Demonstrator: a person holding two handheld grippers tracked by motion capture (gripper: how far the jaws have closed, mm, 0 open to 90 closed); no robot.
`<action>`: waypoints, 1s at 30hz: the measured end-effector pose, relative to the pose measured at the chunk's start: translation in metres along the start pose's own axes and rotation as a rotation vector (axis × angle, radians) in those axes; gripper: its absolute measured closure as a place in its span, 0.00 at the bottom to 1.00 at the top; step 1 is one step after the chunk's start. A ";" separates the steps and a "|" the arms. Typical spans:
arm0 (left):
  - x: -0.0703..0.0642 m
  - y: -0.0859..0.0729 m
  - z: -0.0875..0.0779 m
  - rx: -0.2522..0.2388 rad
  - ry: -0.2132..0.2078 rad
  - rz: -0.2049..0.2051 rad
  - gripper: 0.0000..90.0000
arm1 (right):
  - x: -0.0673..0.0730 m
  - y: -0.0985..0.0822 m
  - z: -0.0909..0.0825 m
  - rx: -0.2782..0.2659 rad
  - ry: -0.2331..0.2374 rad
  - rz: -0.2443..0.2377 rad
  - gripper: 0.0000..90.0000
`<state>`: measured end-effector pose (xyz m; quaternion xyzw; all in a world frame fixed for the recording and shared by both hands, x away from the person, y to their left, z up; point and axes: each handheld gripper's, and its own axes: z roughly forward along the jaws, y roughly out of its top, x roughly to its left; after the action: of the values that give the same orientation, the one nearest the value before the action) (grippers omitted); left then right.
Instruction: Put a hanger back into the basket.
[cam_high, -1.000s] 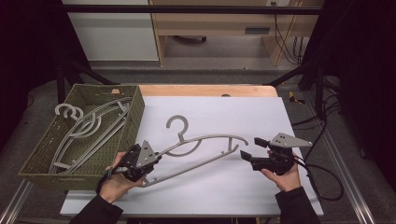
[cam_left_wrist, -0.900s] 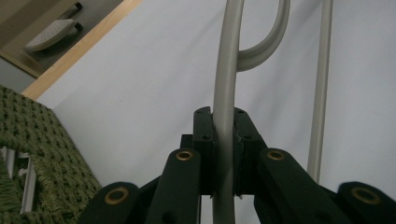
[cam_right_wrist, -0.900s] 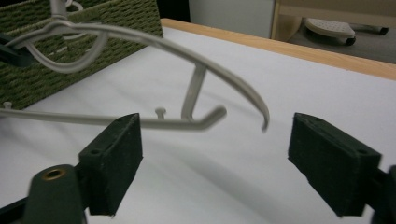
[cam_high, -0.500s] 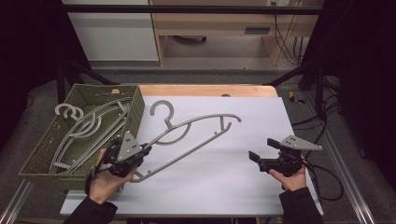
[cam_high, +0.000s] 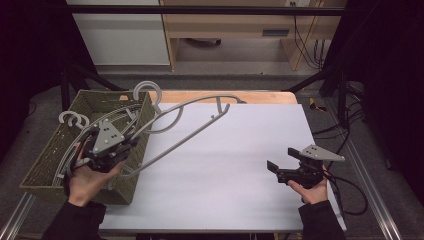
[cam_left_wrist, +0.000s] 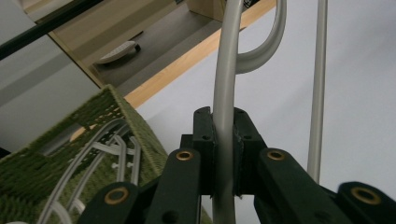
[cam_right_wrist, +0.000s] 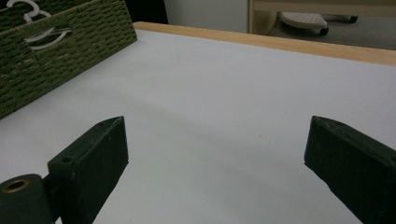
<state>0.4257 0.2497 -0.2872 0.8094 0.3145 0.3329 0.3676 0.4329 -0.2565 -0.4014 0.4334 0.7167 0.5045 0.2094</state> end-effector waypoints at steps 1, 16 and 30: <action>0.000 0.000 0.000 0.000 0.000 0.000 0.92 | 0.000 0.000 0.000 0.000 0.000 0.000 0.07; 0.073 -0.019 -0.018 0.040 0.109 -0.058 0.92 | 0.000 0.000 0.000 -0.001 -0.011 0.001 0.05; 0.120 -0.067 -0.021 0.091 0.168 -0.107 0.92 | 0.000 0.000 0.001 -0.005 -0.006 -0.003 0.05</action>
<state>0.4615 0.3839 -0.2932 0.7765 0.4020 0.3648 0.3200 0.4336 -0.2560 -0.4017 0.4334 0.7154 0.5048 0.2134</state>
